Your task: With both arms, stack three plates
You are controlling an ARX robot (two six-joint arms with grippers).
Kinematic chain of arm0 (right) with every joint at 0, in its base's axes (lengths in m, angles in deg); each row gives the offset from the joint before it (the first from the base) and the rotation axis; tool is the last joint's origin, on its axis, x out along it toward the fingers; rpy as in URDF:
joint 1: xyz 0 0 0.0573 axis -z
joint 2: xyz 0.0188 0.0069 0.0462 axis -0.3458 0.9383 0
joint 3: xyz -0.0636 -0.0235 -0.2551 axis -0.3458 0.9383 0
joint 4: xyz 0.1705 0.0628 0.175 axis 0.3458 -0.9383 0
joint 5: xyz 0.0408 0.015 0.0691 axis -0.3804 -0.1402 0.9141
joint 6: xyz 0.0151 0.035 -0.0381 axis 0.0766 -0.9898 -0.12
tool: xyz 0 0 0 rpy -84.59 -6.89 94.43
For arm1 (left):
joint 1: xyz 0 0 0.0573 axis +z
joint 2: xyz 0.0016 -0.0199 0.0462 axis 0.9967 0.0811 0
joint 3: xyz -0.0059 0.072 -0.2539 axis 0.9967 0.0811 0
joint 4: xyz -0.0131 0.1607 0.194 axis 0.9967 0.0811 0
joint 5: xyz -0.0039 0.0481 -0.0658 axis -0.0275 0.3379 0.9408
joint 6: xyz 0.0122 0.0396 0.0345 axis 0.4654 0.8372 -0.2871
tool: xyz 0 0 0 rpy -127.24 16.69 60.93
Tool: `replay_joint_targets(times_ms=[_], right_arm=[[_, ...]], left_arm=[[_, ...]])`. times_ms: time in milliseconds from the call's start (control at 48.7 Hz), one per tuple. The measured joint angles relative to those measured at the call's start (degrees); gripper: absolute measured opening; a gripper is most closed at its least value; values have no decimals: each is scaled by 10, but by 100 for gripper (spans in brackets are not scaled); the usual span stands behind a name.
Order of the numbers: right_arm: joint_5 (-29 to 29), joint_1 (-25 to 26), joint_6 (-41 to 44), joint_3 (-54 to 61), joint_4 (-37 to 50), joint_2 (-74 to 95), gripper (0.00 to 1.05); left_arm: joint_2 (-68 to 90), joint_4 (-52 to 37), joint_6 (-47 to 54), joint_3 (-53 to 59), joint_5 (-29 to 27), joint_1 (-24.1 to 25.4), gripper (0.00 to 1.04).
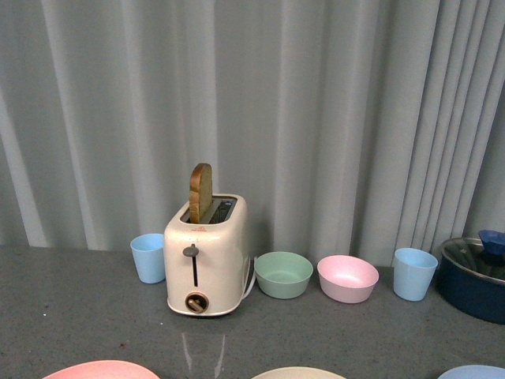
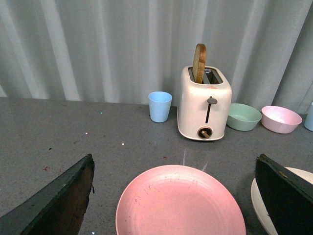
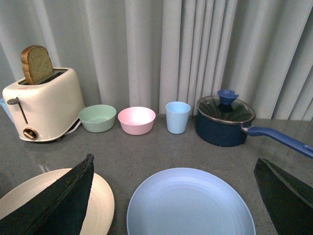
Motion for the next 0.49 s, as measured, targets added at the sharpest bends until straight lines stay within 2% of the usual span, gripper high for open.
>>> replay_joint_targets(times_ms=[492], right_arm=[[0, 0, 0, 0, 0, 0, 97]], left_arm=[[0, 0, 0, 0, 0, 0, 98]])
